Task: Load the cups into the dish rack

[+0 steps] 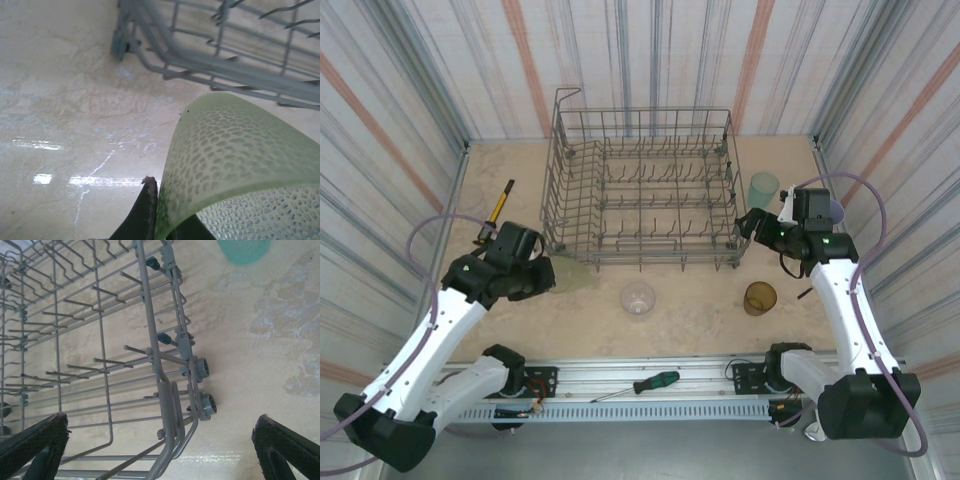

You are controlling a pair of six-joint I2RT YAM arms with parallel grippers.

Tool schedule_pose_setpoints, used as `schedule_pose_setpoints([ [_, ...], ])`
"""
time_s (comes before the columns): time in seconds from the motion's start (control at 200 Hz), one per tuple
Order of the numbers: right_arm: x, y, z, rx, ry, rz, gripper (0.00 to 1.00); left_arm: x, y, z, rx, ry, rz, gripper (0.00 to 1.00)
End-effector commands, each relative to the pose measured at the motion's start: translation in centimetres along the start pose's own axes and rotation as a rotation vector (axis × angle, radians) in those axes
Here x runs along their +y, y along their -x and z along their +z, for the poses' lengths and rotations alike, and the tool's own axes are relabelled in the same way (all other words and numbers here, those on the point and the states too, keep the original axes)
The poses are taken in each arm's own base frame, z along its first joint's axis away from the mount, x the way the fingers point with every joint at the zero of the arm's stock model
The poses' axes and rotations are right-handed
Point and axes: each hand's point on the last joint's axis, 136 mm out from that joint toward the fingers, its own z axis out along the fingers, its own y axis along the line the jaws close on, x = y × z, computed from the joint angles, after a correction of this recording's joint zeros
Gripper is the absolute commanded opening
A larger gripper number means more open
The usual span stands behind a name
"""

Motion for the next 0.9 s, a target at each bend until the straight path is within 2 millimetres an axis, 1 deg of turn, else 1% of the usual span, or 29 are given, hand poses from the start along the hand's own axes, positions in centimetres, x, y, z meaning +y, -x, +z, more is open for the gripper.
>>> schedule_pose_setpoints([
  [0.0, 0.3, 0.7, 0.1, -0.025, 0.008, -0.018, 0.99, -1.9, -0.4, -1.3, 0.047, -0.084, 0.042, 0.00],
  [0.06, 0.4, 1.1, 0.0, -0.041, 0.003, -0.019, 0.99, -2.8, -0.4, -1.6, 0.063, -0.120, 0.050, 0.00],
  [0.195, 0.6, 1.8, -0.4, -0.105, 0.019, 0.000, 0.99, -3.8, 0.0, -2.5, 0.076, -0.151, 0.063, 0.00],
  [0.366, 1.4, 1.8, -0.5, -0.103, 0.056, 0.028, 0.99, -4.9, 0.8, -4.1, 0.055, -0.184, 0.090, 0.00],
  [0.436, 1.1, 1.7, -0.6, -0.100, 0.031, 0.035, 0.99, -5.3, 1.1, -4.6, 0.051, -0.194, 0.102, 0.00],
  [0.446, 1.2, 1.9, -1.2, -0.117, 0.036, 0.032, 0.99, -5.3, 1.1, -4.7, 0.054, -0.196, 0.104, 0.00],
  [0.461, 1.2, 1.9, -1.4, -0.124, 0.034, 0.031, 0.99, -5.5, 1.2, -4.8, 0.056, -0.199, 0.107, 0.00],
  [0.556, 1.1, 1.8, -1.9, -0.134, 0.026, 0.039, 0.99, -6.3, 1.4, -5.4, 0.079, -0.221, 0.132, 0.00],
  [0.631, 1.4, 1.7, -2.3, -0.148, 0.039, 0.050, 0.99, -6.9, 1.6, -6.0, 0.087, -0.234, 0.151, 0.00],
  [0.716, 1.8, 1.7, -2.9, -0.169, 0.054, 0.057, 0.99, -7.3, 2.2, -6.7, 0.067, -0.244, 0.168, 0.00],
  [0.796, 2.2, 1.8, -3.5, -0.176, 0.059, 0.066, 0.99, -7.9, 3.3, -7.3, 0.031, -0.252, 0.190, 0.00],
  [0.892, 3.0, 1.9, -4.0, -0.174, 0.066, 0.059, 0.99, -9.6, 4.9, -8.1, 0.006, -0.285, 0.245, 0.00],
])
